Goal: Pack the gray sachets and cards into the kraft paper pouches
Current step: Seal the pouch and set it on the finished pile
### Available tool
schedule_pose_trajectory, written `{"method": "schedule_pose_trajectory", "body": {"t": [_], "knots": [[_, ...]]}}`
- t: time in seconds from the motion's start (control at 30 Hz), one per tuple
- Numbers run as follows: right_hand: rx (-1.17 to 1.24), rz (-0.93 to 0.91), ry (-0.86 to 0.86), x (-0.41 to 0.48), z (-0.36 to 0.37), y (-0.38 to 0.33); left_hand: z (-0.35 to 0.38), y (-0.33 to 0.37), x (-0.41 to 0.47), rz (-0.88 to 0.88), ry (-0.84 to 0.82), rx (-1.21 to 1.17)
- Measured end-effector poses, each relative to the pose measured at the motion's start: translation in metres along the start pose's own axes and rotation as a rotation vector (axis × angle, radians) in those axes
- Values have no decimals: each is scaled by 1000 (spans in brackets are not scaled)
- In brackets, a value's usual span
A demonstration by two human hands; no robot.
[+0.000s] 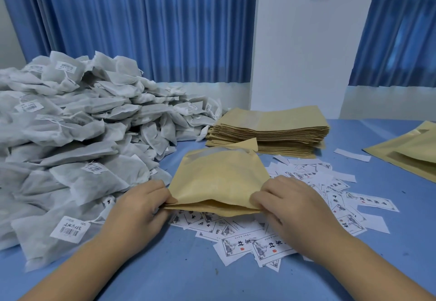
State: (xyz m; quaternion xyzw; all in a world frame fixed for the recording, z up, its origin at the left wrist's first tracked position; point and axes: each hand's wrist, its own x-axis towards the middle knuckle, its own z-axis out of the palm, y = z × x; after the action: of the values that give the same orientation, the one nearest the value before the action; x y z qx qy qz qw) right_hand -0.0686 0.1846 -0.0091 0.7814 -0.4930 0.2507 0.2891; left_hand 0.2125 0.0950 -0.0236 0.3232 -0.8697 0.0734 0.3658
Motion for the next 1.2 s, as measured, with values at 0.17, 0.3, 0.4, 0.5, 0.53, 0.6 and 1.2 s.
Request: {"method": "schedule_pose_trajectory", "body": {"t": [0.17,0.3,0.4,0.5,0.53,0.6,1.2], "knots": [[-45,-24,26,2,11,-6,6,13,10,144,-78,245],[-57,4,0,0,13,-5,13,20,19,195,-68,282],[-66,13,-10,0,13,-7,15,22,21,219,-50,303],[-80,-53,18,2,15,-10,16,22,21,268,-45,345],[-96,-72,22,3,16,-11,18,23,20,272,-57,348],[-109,-67,26,4,16,-12,20,26,19,250,-81,341],[-115,-25,83,6,18,-11,34,64,48,299,-60,266]]}}
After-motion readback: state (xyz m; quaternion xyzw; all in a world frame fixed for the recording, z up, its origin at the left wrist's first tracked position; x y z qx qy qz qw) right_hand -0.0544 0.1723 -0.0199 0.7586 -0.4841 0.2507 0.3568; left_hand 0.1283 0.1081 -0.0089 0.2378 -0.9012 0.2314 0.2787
